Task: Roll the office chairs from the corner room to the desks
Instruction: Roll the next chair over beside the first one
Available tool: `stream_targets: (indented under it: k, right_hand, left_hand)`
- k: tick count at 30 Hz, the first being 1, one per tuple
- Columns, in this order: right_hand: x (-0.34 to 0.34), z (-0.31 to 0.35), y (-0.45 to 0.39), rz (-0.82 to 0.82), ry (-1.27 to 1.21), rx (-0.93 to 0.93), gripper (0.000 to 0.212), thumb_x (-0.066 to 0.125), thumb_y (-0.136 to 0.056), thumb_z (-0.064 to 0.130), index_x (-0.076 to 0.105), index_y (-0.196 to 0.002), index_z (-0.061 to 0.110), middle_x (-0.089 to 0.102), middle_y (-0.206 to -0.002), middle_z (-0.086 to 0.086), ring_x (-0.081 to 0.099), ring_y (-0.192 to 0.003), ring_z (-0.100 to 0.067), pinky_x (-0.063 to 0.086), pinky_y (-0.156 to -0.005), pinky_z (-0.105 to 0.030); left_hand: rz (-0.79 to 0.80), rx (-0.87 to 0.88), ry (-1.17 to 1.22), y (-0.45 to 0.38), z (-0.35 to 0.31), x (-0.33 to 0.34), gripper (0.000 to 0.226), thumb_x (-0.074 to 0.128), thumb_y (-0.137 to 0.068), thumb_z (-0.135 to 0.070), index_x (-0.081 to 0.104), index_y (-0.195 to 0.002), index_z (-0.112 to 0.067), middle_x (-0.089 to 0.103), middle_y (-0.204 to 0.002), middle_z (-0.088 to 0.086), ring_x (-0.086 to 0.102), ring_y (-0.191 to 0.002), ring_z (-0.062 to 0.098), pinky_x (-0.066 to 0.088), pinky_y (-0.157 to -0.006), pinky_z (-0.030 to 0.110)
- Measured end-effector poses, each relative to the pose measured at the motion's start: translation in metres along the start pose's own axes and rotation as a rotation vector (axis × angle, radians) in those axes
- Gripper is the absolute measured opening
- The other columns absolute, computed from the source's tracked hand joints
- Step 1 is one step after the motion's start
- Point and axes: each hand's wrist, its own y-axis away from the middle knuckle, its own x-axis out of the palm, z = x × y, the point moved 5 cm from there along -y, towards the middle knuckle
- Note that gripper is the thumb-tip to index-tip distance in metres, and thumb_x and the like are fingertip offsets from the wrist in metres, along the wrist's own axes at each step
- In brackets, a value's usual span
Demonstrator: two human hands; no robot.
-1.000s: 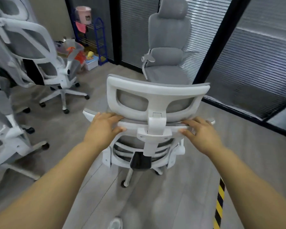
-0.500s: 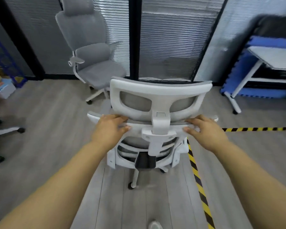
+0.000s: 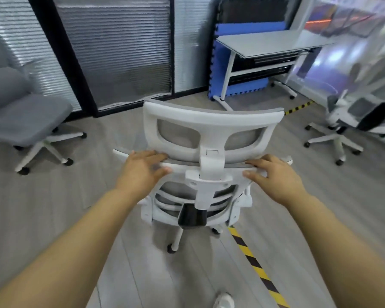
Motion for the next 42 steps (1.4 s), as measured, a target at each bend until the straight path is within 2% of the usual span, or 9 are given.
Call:
stream_targets:
  k: [9,13,16,22,25,29,33,39,42]
  right_hand:
    - [-0.045,-0.129,0.052,-0.085,-0.04,0.203,0.044,0.051,-0.084,0.06,0.06,-0.121,0.038,0.053,-0.126,0.009,0.044,-0.118,-0.022,0.041,-0.093,-0.037]
    - [-0.066,-0.185,0.069,-0.1,-0.038,0.274,0.044,0.05,-0.083,0.062,0.06,-0.12,0.04,0.052,-0.124,0.011,0.045,-0.117,-0.022,0.042,-0.092,-0.037]
    - [-0.082,-0.224,0.081,-0.123,-0.045,0.314,0.042,0.052,-0.084,0.059,0.061,-0.12,0.038,0.053,-0.123,0.01,0.046,-0.116,-0.021,0.041,-0.093,-0.035]
    - [-0.113,-0.298,0.1,-0.167,-0.049,0.397,0.038,0.054,-0.087,0.051,0.062,-0.12,0.033,0.055,-0.118,0.005,0.048,-0.111,-0.019,0.037,-0.094,-0.036]
    - [-0.126,-0.332,0.105,-0.2,-0.068,0.46,0.039,0.055,-0.088,0.05,0.062,-0.12,0.031,0.055,-0.118,0.005,0.047,-0.112,-0.019,0.037,-0.099,-0.041]
    - [-0.143,-0.373,0.107,-0.232,-0.065,0.536,0.039,0.054,-0.088,0.049,0.061,-0.122,0.031,0.055,-0.118,0.006,0.046,-0.111,-0.016,0.035,-0.104,-0.046]
    - [-0.159,-0.414,0.101,-0.266,-0.063,0.617,0.04,0.054,-0.088,0.049,0.061,-0.122,0.03,0.056,-0.119,0.004,0.046,-0.113,-0.018,0.034,-0.105,-0.046]
    - [-0.179,-0.475,0.084,-0.303,-0.041,0.769,0.04,0.053,-0.088,0.05,0.06,-0.123,0.032,0.055,-0.123,0.005,0.045,-0.117,-0.017,0.033,-0.107,-0.043]
    - [-0.19,-0.506,0.071,-0.322,-0.045,0.854,0.04,0.052,-0.089,0.051,0.059,-0.123,0.034,0.054,-0.122,0.005,0.045,-0.116,-0.017,0.033,-0.107,-0.042]
  left_hand:
    - [0.148,0.147,0.008,-0.036,-0.11,0.087,0.055,0.056,-0.073,-0.053,0.067,-0.115,-0.019,0.06,-0.127,0.007,0.051,-0.117,0.025,0.028,-0.11,0.041]
    - [0.192,0.173,0.023,-0.05,-0.16,0.126,0.047,0.062,-0.079,-0.051,0.065,-0.117,-0.024,0.057,-0.131,0.004,0.047,-0.121,0.024,0.022,-0.115,0.04]
    - [0.215,0.213,0.05,-0.057,-0.203,0.152,0.055,0.054,-0.072,-0.054,0.066,-0.115,-0.022,0.059,-0.128,0.003,0.049,-0.117,0.024,0.029,-0.111,0.045]
    - [0.291,0.299,0.048,-0.084,-0.273,0.209,0.052,0.055,-0.075,-0.06,0.066,-0.115,-0.028,0.058,-0.125,-0.003,0.049,-0.112,0.023,0.042,-0.101,0.041]
    - [0.34,0.361,0.054,-0.104,-0.308,0.238,0.066,0.041,-0.069,-0.07,0.065,-0.115,-0.029,0.057,-0.126,-0.004,0.046,-0.113,0.022,0.04,-0.101,0.041]
    - [0.389,0.42,0.078,-0.135,-0.352,0.274,0.053,0.054,-0.079,-0.06,0.062,-0.12,-0.027,0.054,-0.132,-0.005,0.045,-0.117,0.02,0.033,-0.109,0.046]
    - [0.447,0.522,0.119,-0.172,-0.395,0.314,0.073,0.039,-0.068,-0.072,0.062,-0.121,-0.027,0.054,-0.132,-0.008,0.041,-0.125,0.018,0.028,-0.112,0.047]
    - [0.505,0.642,0.094,-0.231,-0.47,0.373,0.043,0.059,-0.088,-0.042,0.058,-0.126,-0.024,0.05,-0.137,-0.002,0.036,-0.13,0.015,0.019,-0.115,0.037]
    - [0.563,0.712,0.102,-0.265,-0.505,0.404,0.053,0.053,-0.082,-0.055,0.059,-0.125,-0.024,0.052,-0.136,0.001,0.038,-0.128,0.019,0.021,-0.115,0.042]
